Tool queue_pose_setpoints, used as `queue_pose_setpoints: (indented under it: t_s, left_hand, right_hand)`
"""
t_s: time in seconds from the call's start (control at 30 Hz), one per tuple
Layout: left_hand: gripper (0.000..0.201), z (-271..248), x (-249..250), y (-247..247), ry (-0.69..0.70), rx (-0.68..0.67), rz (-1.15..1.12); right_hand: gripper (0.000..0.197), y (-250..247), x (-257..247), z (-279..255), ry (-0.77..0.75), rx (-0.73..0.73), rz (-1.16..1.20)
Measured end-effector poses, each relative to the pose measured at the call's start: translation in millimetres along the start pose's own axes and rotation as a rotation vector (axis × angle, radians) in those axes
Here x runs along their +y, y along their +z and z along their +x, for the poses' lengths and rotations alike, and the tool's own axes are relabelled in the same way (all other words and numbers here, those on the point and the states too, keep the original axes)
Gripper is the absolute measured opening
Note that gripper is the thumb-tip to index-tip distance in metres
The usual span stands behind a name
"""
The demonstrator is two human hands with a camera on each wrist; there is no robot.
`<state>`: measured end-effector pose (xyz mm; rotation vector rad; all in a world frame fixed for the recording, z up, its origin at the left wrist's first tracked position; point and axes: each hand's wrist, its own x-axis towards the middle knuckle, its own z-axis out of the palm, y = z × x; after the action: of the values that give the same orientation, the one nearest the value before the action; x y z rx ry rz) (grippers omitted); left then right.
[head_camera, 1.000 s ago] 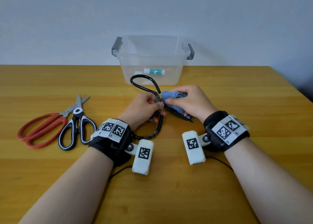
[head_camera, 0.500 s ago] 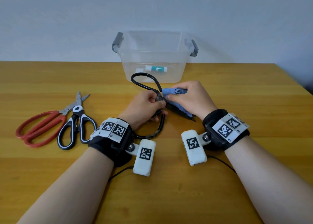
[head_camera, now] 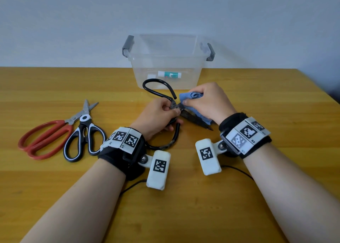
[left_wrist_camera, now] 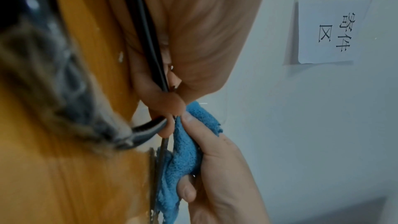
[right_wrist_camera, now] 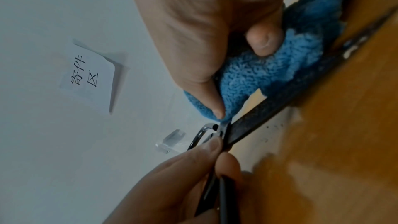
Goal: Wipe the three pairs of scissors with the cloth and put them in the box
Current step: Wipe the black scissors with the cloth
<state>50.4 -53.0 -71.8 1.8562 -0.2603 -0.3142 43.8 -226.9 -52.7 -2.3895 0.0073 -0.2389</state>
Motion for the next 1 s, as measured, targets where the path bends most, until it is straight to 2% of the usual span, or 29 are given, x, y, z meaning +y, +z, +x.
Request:
queue_pose_setpoints:
  t_s: [0.07, 0.17, 0.3, 0.4, 0.53, 0.63, 0.7, 0.77, 0.87, 1.0]
  left_hand:
    - [0.025, 0.4, -0.1, 0.7, 0.0, -0.002, 0.003]
    - [0.024, 1.1, 0.7, 0.0, 0.001, 0.004, -0.004]
    - [0.008, -2.7, 5.1, -0.4, 0.001, -0.018, 0.002]
    - [0.018, -2.8, 4.0, -0.1, 0.021, -0.013, -0.005]
    - [0.026, 0.5, 1.6, 0.9, -0.007, -0.012, -0.024]
    - [0.034, 1.7, 0.8, -0.6, -0.026, 0.011, -0.033]
    - [0.023, -0.2, 3.1, -1.4, -0.035, 0.001, -0.006]
    - [0.01, -4.8, 7.6, -2.5, -0.021, -0.011, -0.009]
    - [0.017, -8.7, 8.8, -3.3, 0.022, -0.015, -0.041]
    - [0.021, -9.1, 8.8, -2.8, 0.006, -0.015, -0.072]
  right_hand:
    - [0.025, -5.0, -1.4, 0.7, 0.035, 0.034, -0.06]
    - [0.038, -13.3, -13.4, -2.1, 0.021, -0.021, -0.029]
    - [0.018, -11.8, -28.7, -8.1, -0.045, -0.188, -0.064]
    - [0.013, -8.3, -25.6, -7.3, -0.035, -0.157, -0.111]
    - [0.019, -14.4, -22.1, -6.7, 0.03, -0.079, -0.135]
    - [0.027, -20.7, -28.4, -10.3, 0.099, -0.149, 0.047]
    - [0.027, -23.3, -32.7, -13.3, 0.142, -0.245, 0.187]
    - [0.025, -20.8, -34.0, -14.7, 0.131, -0.274, 0.197]
    - [0.028, -14.4, -28.0, -10.7, 0.14, -0.202, 0.142]
    - [0.018, -16.4, -13.7, -5.5, 0.129, -0.049, 0.083]
